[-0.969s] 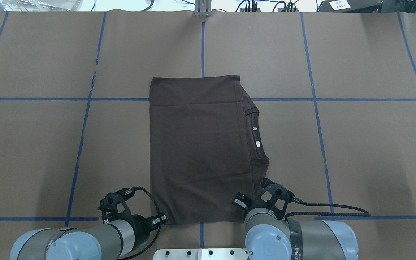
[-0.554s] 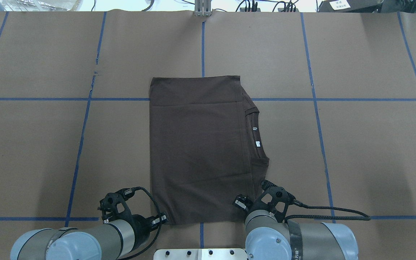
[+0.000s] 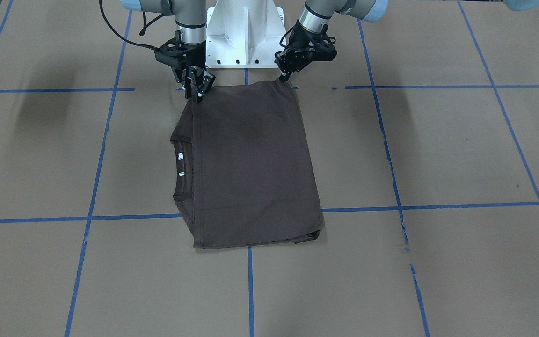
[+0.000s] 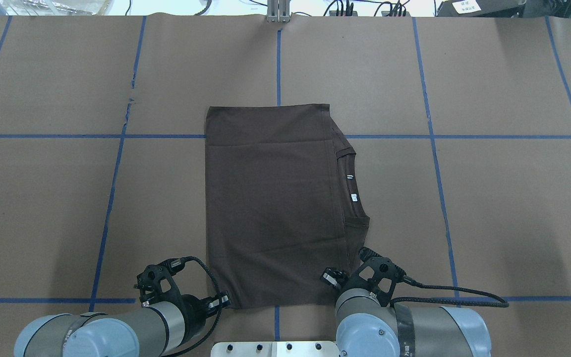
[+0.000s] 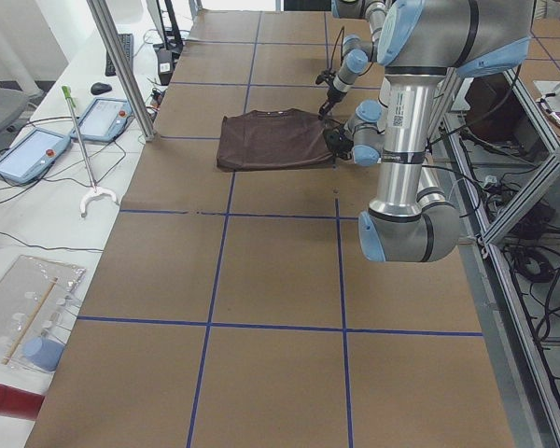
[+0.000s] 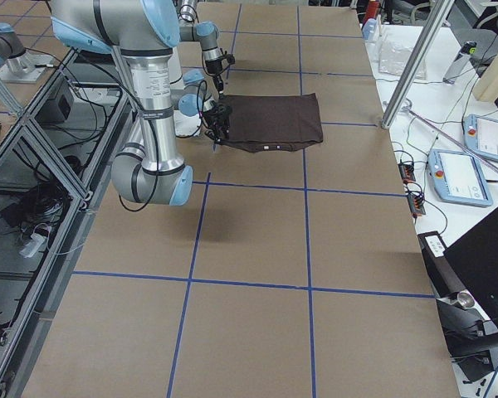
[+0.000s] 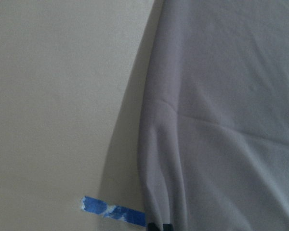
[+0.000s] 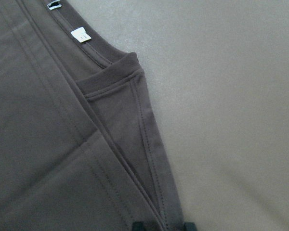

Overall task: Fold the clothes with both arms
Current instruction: 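Grasp the near corners of the folded shirt with both grippers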

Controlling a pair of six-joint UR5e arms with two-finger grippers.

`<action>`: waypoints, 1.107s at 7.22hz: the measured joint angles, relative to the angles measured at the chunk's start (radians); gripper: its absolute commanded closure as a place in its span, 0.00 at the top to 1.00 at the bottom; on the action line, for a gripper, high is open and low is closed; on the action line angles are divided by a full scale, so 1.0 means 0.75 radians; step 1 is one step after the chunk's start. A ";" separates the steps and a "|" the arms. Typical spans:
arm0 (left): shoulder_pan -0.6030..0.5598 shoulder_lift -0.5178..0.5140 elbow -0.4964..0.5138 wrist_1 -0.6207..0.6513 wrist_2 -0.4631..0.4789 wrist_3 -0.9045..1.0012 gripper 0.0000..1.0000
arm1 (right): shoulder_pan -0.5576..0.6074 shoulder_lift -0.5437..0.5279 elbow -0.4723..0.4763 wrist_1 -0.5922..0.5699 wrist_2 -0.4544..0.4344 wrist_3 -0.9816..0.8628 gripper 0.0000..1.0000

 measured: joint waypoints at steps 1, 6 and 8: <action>0.000 0.000 0.000 0.000 0.000 0.000 0.00 | 0.000 0.001 0.000 0.000 -0.007 0.009 0.00; -0.008 0.000 -0.108 0.071 -0.031 0.027 0.00 | 0.017 0.006 0.105 -0.022 -0.017 0.012 0.00; -0.013 -0.004 -0.342 0.300 -0.102 0.049 0.00 | 0.008 0.002 0.368 -0.225 -0.008 0.014 0.00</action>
